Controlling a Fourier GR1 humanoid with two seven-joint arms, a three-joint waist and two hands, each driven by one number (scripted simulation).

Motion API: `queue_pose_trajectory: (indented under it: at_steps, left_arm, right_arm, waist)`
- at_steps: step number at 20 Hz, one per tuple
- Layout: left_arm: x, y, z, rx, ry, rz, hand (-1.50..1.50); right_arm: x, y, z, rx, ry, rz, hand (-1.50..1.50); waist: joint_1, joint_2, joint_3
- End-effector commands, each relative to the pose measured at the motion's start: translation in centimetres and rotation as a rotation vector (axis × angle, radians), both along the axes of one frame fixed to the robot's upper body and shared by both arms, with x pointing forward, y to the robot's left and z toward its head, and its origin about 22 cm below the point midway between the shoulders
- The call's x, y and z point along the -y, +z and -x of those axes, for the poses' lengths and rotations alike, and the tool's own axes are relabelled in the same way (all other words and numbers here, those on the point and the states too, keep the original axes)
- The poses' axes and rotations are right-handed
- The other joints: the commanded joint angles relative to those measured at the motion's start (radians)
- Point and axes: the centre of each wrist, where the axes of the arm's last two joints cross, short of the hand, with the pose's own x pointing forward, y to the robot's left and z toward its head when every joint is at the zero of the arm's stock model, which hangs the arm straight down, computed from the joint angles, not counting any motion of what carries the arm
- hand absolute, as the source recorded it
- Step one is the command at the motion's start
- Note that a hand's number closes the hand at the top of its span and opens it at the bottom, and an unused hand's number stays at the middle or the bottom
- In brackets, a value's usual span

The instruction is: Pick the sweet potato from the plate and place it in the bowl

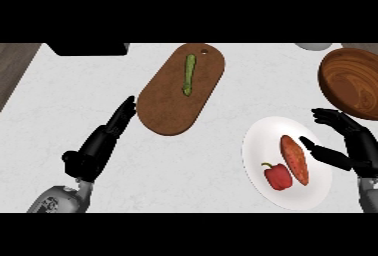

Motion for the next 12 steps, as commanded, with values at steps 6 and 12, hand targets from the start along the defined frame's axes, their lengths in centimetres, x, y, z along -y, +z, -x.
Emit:
queue_pose_trajectory:
  at_steps: [6, 12]
  left_arm:
    - [1.8, -0.5, -0.3, -0.015, -0.062, 0.041, 0.00]
    - [1.0, -1.1, 0.1, -0.021, -0.078, 0.015, 0.00]
  right_arm:
    - [1.0, 3.9, -2.1, -0.127, 0.149, 0.471, -1.50]
    - [0.7, 7.4, -3.0, -0.518, 0.315, 0.772, -1.50]
  waist:
    - [0.019, -0.001, -0.002]
    - [0.042, -0.001, -0.006]
